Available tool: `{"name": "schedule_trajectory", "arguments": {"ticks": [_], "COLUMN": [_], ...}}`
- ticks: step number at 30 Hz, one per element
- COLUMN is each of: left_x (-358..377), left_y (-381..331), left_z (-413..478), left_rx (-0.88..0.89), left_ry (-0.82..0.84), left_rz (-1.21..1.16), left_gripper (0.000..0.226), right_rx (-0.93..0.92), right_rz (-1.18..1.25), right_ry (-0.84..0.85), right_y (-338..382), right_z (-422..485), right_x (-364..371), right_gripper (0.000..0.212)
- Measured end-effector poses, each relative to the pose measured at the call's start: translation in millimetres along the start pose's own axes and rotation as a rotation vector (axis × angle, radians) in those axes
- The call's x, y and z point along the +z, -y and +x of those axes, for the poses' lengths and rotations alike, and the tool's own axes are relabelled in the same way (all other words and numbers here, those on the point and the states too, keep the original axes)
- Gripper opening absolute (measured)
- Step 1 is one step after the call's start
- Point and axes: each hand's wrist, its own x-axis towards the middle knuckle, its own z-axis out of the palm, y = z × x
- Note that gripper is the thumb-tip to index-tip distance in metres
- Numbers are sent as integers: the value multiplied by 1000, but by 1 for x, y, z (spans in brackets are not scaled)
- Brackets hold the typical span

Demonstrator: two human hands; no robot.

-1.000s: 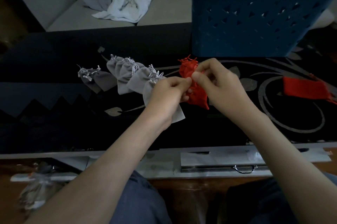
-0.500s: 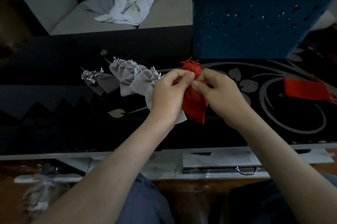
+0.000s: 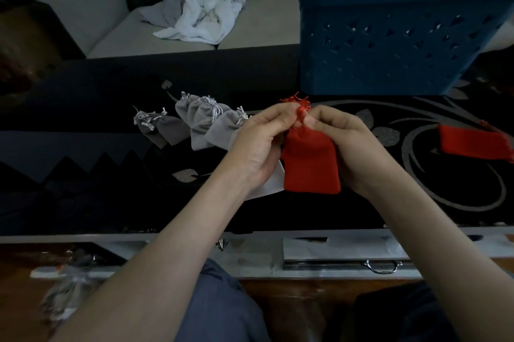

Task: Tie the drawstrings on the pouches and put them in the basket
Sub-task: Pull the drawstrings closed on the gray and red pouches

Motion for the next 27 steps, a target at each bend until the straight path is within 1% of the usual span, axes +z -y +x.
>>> {"name": "schedule_trajectory", "arguments": {"ticks": [2,6,12,14,18,19,22,24,27], "left_x": [-5,-14,-18,-20,-23,-24,-25,-25,-24], "left_y": [0,-2,-6,-7,-4,-4,-6,-6,-5], "left_z": [1,0,-2,-3,-3,-2,-1,0,0], "left_rx": [-1,29,58,55,57,31,-77,-99,-89], "left_ry": [50,130,132,128,96,81,52,59,80], "left_rz": [41,168,377,431,621,612,474,501,625], "left_gripper": [13,10,7,5,5,5,5,6,11], "right_rx": [25,52,33,-4,-55,-81,-156,-197,-248], "right_rz": [14,-55,-132,-225,-552,-615,-742,-813,-904], "right_ry": [13,46,57,63,54,49,32,11,-2], "right_y": [0,2,9,8,3,3,3,1,-1], "right_z": [0,-2,-5,-3,0,1,4,5,2], "right_x": [-2,-10,-11,-11,-15,-15,-15,-13,-12], "right_gripper": [18,20,21,19,18,17,13,9,5]}}
